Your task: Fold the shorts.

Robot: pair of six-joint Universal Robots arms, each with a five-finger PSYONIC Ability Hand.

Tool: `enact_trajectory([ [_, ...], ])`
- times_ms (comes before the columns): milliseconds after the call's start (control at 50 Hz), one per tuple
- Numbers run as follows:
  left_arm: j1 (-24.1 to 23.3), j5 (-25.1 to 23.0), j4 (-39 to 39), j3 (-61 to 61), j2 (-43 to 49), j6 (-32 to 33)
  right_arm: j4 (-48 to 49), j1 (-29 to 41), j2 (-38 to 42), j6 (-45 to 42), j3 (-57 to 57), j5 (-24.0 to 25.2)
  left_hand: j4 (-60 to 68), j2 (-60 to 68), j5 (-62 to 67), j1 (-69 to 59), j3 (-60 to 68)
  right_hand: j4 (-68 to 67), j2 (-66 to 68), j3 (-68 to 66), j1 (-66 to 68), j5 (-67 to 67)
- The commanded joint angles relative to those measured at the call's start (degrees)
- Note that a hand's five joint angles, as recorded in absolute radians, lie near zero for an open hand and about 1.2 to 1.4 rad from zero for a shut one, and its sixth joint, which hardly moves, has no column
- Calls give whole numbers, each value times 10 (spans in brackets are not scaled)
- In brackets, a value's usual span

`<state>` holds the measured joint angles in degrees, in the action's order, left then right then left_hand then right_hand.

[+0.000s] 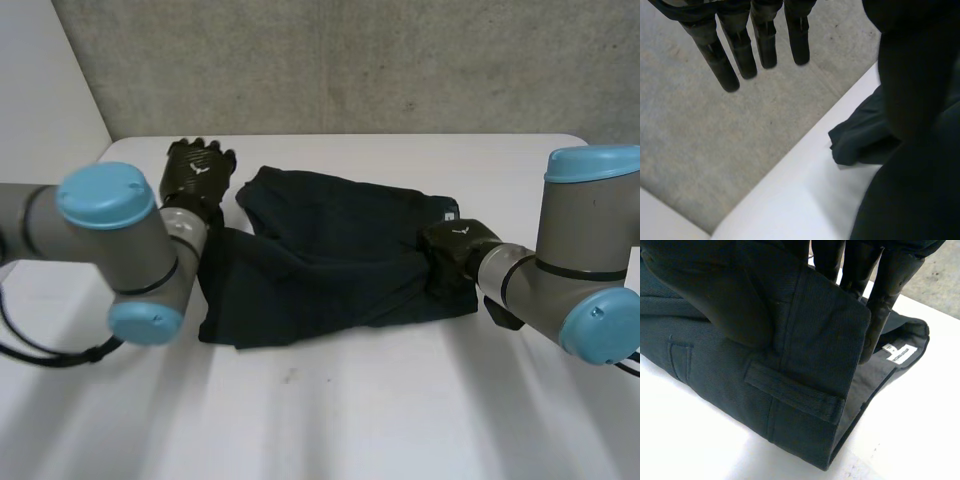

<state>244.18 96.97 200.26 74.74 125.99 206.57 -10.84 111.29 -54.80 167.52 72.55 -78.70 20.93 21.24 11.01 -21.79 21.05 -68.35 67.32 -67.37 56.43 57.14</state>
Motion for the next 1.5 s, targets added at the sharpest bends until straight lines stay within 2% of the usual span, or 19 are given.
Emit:
enact_trajectory([
  [20, -42, 10, -168, 123, -117, -143, 14, -4, -11, -1, 13, -2, 83, 80, 82, -74, 82, -116, 127, -126, 236, 129],
  [100, -55, -10, -224, 166, -128, -228, 14, -5, -14, -2, 19, -1, 90, 86, 89, -81, 88, -116, 127, -126, 236, 129],
  [140, -53, -22, -218, 182, -127, -238, 14, -5, -15, -3, 21, 0, 105, 102, 104, -96, 104, -116, 127, -126, 236, 129],
  [220, -43, -54, -174, 220, -123, -228, 14, -6, -22, -3, 26, 3, 149, 145, 148, -140, 147, -116, 127, -126, 236, 129],
  [340, -24, -64, -85, 251, -119, -186, 15, -6, -27, -5, 34, 6, 149, 145, 148, -140, 147, -116, 127, -126, 236, 129],
  [480, -16, -64, -82, 248, -94, -141, 21, -6, -29, -5, 39, 6, 154, 150, 153, -145, 152, -116, 127, -126, 236, 129],
  [600, -15, -61, -76, 230, -64, -138, 25, -5, -29, -6, 44, 6, 204, 201, 203, -195, 203, -116, 127, -126, 236, 129],
  [700, -14, -61, -77, 215, -45, -135, 25, -5, -29, -10, 47, 6, 266, 263, 265, -258, 265, -116, 127, -126, 236, 129],
  [780, -14, -60, -77, 204, -43, -119, 25, -5, -35, -14, 49, 6, 493, 490, 492, -484, 492, -116, 127, -126, 236, 129],
  [800, -15, -57, -77, 202, -46, -109, 25, -5, -36, -16, 51, 7, 590, 587, 589, -581, 589, -116, 127, -126, 236, 129],
  [840, -14, -56, -76, 198, -53, -99, 24, -4, -41, -21, 52, 7, 591, 588, 590, -582, 590, -116, 127, -126, 236, 129],
  [920, -12, -49, -81, 198, -134, -77, 14, 0, -70, -62, 56, 4, 591, 588, 590, -582, 590, -116, 127, -126, 236, 129],
  [1060, -12, -51, -116, 206, -267, -50, -51, 4, -157, -229, 81, -7, 591, 588, 590, -582, 590, -116, 127, -126, 236, 129],
  [1140, -10, -53, -206, 219, -315, -7, -115, 10, -194, -328, 118, -21, 591, 588, 590, -582, 590, -116, 127, -126, 236, 129],
  [1260, -13, -54, -344, 266, -328, 80, -246, 52, -217, -467, 213, -24, 591, 588, 590, -582, 590, -116, 127, -126, 236, 129],
  [1320, -13, -54, -350, 277, -328, 104, -248, 52, -217, -475, 218, -17, 591, 588, 590, -582, 590, -116, 127, -126, 236, 129],
  [1440, -3, -52, -305, 278, -315, 114, -187, 52, -217, -410, 210, -17, 591, 588, 590, -582, 590, -116, 127, -126, 236, 129],
  [1500, -5, -53, -269, 263, -281, 114, -177, 51, -211, -395, 204, -19, 591, 588, 590, -582, 590, -116, 127, -126, 236, 129],
])
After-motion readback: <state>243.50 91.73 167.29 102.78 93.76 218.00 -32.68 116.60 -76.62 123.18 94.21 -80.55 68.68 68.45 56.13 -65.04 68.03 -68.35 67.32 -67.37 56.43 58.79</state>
